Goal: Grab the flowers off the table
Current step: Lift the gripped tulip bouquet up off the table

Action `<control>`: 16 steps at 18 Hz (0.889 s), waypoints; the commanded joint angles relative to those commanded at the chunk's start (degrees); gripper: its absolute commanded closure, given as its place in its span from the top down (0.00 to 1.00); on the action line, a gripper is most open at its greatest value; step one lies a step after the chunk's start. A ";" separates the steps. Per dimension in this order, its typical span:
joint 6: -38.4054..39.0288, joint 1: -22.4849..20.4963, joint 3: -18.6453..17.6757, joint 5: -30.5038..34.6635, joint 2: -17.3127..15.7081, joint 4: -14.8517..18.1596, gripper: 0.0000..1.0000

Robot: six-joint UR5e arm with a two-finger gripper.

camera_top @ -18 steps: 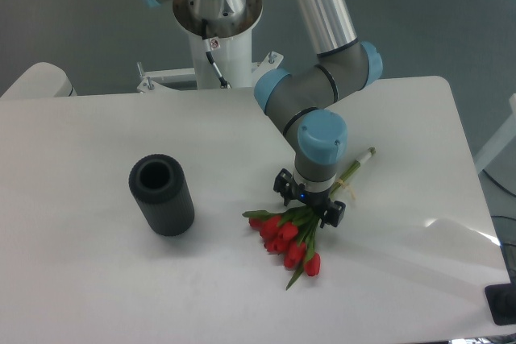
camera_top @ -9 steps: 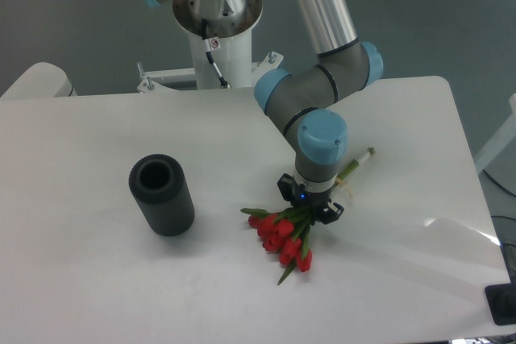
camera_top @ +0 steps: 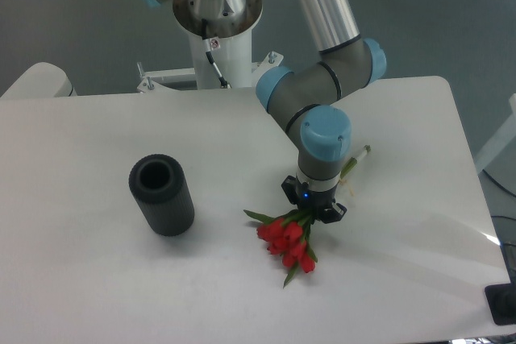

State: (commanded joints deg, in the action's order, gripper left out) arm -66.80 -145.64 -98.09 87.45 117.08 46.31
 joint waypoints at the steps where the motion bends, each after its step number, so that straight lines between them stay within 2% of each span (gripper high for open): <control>1: 0.09 0.09 1.23 -0.52 -0.53 0.35 0.24; 5: 0.18 -0.09 3.78 -7.54 -3.25 0.79 0.24; 8: 0.09 -0.96 4.49 -11.24 -5.54 2.64 0.24; 14: 2.45 -3.95 5.37 -26.43 -9.49 3.26 0.24; 16: 3.77 -4.13 5.37 -30.31 -9.76 3.26 0.24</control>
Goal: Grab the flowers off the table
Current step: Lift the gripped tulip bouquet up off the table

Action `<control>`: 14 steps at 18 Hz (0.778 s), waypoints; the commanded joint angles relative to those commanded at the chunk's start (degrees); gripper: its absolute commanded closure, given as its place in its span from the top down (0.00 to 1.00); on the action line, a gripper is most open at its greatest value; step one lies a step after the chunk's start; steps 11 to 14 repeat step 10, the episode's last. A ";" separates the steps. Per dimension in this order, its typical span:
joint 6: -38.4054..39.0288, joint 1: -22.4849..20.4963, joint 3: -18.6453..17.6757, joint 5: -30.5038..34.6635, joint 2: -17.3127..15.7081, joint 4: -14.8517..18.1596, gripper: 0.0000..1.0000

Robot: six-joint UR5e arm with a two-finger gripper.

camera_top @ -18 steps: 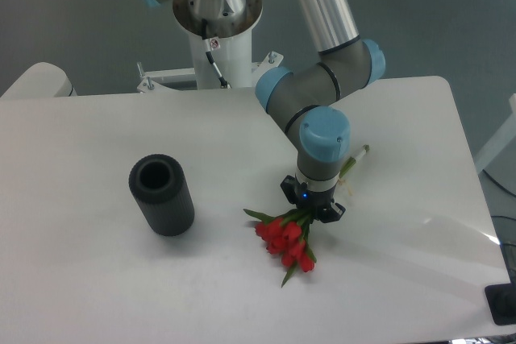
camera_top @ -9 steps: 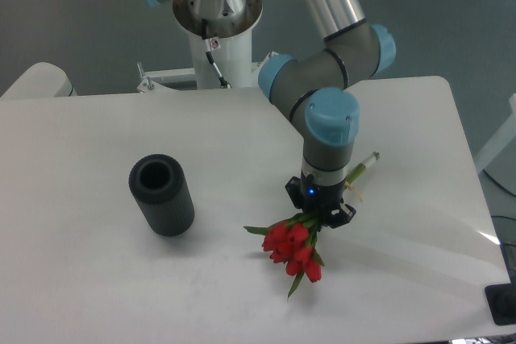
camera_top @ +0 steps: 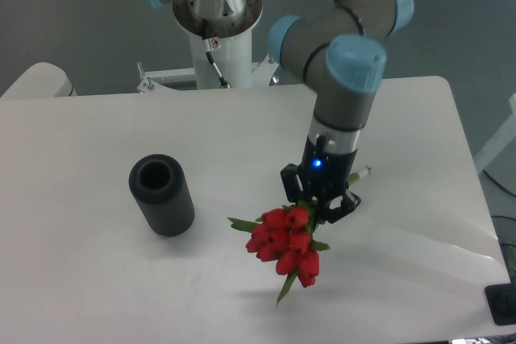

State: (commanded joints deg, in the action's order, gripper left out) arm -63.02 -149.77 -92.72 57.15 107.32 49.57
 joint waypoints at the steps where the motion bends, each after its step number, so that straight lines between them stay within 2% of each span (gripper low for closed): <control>1: 0.61 -0.09 0.00 -0.89 -0.44 0.00 0.24; 8: 4.83 -0.79 -0.09 -5.20 -2.90 -0.09 0.23; 14: 5.19 -0.88 0.09 -5.29 -3.25 -0.09 0.23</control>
